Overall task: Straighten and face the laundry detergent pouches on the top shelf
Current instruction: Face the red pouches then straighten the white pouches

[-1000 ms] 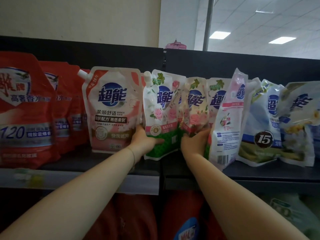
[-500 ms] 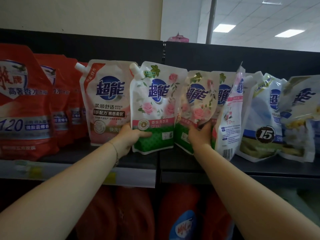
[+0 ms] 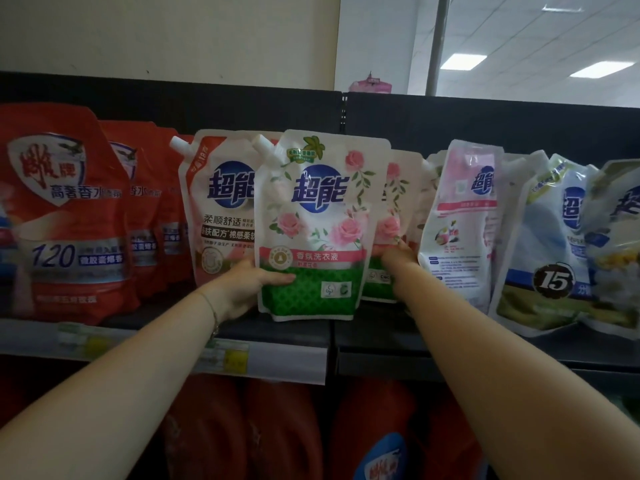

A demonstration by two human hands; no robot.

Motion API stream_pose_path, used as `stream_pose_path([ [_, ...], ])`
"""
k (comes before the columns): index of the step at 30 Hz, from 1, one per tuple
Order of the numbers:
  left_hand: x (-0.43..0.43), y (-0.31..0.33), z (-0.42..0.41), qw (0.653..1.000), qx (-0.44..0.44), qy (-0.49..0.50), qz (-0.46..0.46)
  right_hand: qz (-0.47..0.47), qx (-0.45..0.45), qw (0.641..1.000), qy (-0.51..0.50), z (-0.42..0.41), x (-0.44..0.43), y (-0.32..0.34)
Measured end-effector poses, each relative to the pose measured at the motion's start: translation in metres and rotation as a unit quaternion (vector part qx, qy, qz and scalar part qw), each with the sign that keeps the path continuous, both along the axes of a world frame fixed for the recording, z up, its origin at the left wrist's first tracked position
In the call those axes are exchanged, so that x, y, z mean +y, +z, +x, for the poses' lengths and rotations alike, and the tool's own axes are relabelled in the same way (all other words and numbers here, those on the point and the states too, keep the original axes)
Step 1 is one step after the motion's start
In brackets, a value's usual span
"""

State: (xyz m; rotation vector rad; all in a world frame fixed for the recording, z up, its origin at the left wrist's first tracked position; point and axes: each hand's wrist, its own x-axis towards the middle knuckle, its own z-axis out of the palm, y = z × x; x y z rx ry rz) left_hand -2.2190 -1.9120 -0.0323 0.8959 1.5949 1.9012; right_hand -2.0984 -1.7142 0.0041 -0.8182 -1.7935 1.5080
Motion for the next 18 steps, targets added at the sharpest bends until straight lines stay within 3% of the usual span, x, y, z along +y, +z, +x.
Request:
stream_pose_path([
  [2,0.004,-0.002,0.002,1.000,-0.007,0.023,0.010,-0.009,-0.034,0.999,-0.035,0.002,-0.003,-0.001],
  [5,0.014,-0.003,0.010,0.999,0.002,0.040,0.011,-0.058,0.023,0.998,-0.025,0.004,-0.013,-0.005],
  [9,0.026,0.001,0.019,1.000,0.004,0.028,0.013,-0.003,0.024,0.999,0.028,0.012,-0.031,-0.021],
  [13,0.032,0.004,0.023,1.000,0.006,-0.002,-0.004,0.236,-0.010,0.969,0.070,0.036,-0.049,-0.038],
  [16,0.040,0.007,0.026,0.998,0.018,-0.047,-0.025,0.456,-0.090,0.885,0.030,0.049,-0.058,-0.043],
  [18,0.048,0.009,0.028,0.996,0.028,-0.071,-0.035,0.530,-0.159,0.833,0.016,0.050,-0.058,-0.044],
])
